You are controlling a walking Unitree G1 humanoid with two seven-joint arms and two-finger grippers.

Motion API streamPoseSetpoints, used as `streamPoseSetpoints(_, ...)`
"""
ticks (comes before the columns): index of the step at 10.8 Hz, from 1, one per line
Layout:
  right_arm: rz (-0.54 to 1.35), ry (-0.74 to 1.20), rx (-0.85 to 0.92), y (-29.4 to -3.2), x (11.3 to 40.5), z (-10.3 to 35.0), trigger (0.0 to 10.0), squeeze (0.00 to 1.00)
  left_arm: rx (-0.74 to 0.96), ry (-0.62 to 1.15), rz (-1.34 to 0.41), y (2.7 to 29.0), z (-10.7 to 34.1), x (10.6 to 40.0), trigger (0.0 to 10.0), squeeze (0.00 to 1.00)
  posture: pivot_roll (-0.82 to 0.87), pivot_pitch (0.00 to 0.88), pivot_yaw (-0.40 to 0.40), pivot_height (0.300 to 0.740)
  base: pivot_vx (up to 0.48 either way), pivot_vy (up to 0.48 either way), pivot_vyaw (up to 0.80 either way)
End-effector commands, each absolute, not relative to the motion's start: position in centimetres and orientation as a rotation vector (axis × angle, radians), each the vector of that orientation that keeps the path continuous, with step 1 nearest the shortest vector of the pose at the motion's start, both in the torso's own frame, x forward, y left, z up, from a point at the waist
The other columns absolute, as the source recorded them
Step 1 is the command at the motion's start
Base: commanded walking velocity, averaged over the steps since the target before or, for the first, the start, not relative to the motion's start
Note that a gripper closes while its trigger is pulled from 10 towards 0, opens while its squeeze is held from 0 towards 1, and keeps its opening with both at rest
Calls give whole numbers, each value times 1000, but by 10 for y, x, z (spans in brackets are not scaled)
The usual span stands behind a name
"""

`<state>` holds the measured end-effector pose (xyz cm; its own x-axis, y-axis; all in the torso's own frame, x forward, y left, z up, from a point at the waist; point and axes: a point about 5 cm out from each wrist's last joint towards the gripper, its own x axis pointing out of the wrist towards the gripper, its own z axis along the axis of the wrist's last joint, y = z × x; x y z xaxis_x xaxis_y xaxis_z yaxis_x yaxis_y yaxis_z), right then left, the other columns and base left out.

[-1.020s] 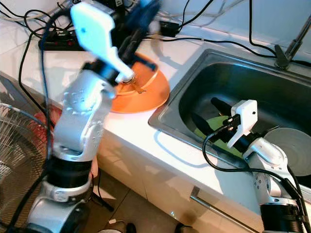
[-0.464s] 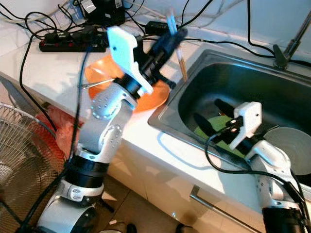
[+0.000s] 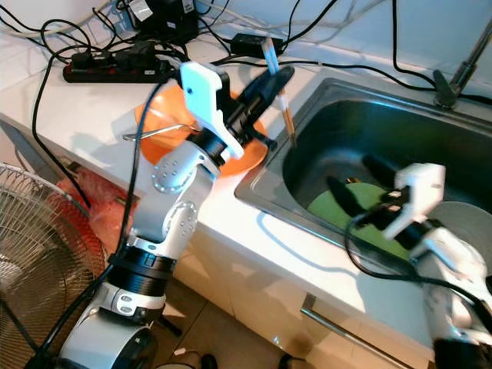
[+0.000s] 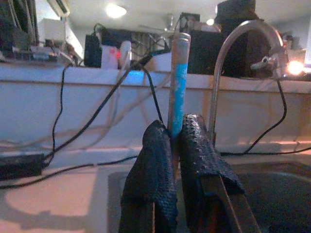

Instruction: Kitchen organization

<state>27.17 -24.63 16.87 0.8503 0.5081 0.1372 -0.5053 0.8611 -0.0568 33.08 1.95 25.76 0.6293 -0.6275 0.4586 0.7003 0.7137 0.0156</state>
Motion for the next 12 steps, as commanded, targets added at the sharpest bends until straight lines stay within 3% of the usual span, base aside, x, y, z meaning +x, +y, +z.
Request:
streamPoseSetpoints(1, 523, -171, -18, -251, 269, 175, 10000, 0, -195, -459, -790, 12, 256, 328, 10000, 0, -28, 123, 66, 740, 0, 0, 0)
streamPoseSetpoints(12, 552, -204, 41, -247, 258, 179, 10000, 0, -170, -299, -972, -49, 223, 327, 10000, 0, -47, 127, 83, 740, 0, 0, 0)
